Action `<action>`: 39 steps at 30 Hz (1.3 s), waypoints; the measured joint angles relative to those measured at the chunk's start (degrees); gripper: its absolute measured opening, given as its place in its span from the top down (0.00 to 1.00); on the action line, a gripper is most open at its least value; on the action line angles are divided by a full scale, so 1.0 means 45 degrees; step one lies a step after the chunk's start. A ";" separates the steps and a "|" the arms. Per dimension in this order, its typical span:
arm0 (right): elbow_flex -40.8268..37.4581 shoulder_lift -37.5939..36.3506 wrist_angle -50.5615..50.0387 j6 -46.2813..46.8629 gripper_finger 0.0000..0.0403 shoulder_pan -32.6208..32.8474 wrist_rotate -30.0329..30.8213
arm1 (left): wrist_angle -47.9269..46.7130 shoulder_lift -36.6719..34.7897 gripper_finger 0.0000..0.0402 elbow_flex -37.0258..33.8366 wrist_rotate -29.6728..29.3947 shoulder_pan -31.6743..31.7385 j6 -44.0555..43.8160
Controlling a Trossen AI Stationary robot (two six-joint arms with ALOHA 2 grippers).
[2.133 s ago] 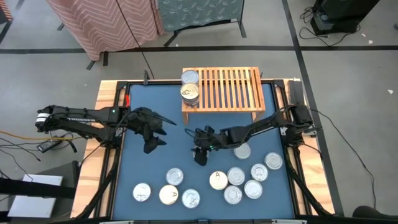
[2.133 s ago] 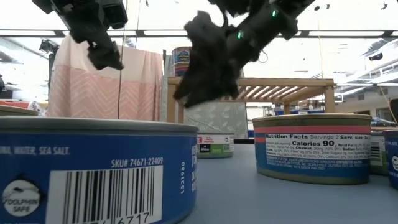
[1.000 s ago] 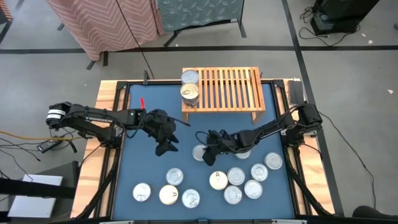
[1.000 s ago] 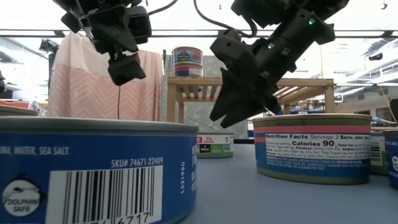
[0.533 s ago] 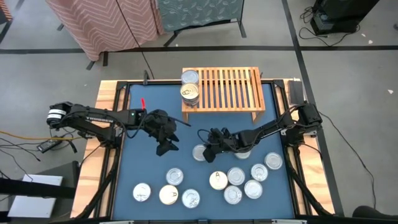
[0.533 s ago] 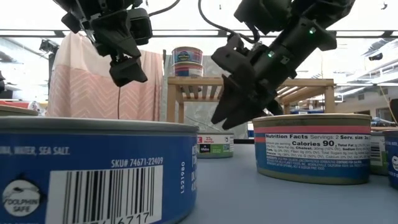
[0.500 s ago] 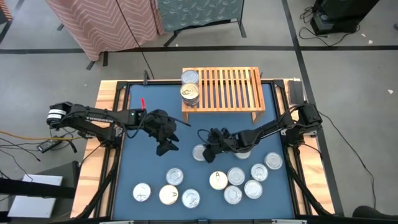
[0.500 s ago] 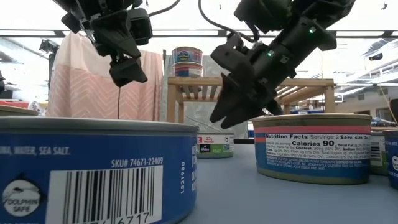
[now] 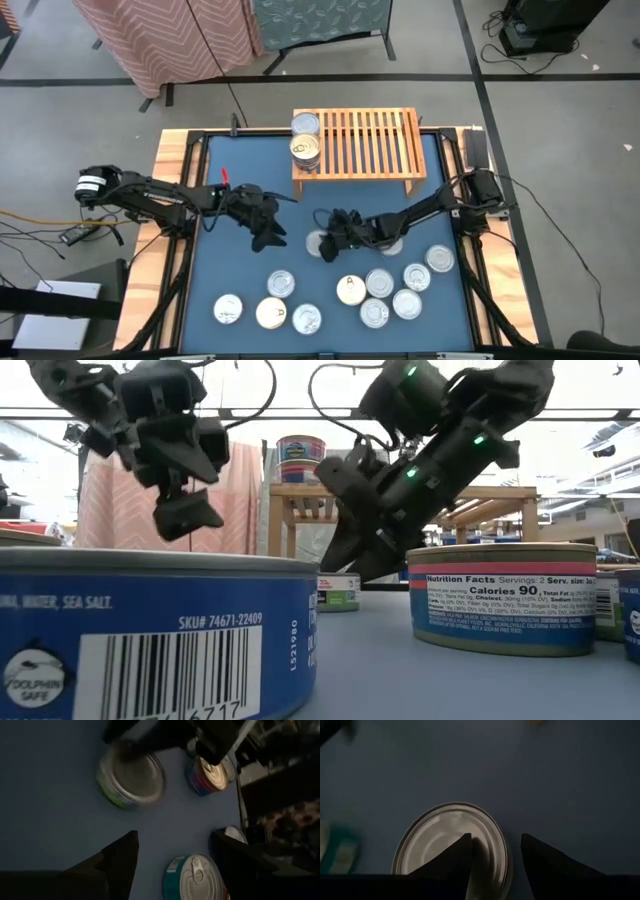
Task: Stack canned seafood by type on shelf
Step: Stack the green tuna can on top of the other green tuna cans on the shelf
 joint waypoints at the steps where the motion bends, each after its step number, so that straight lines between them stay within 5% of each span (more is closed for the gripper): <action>1: -0.0007 0.0004 0.0013 0.0152 0.57 -0.0234 0.0044 | 0.0362 0.0000 0.37 -0.0265 -0.0127 0.0000 -0.0307; 9: -0.0073 0.0104 0.1608 -0.0248 0.57 -0.1315 -0.0542 | 0.3504 -0.0005 0.37 -0.1602 -0.3035 0.0005 -0.1892; 17: -0.0068 0.0089 0.2489 -0.0317 0.59 -0.1352 0.0008 | 0.3507 -0.0005 0.37 -0.1627 -0.6400 -0.0009 -0.2990; 26: -0.0063 0.0074 0.3684 -0.1834 0.59 -0.1282 0.0050 | 0.4120 0.0950 0.40 -0.1627 -0.7620 -0.1709 0.2920; 31: -0.0063 0.0074 0.3702 -0.1829 0.59 -0.1096 0.0048 | 0.4823 0.1951 0.46 -0.1627 -0.9493 -0.2080 0.3461; 39: -0.0058 0.0067 0.3612 -0.1546 0.59 -0.1101 0.0047 | 0.7113 0.3111 0.63 -0.1627 -0.9435 -0.2118 0.3427</action>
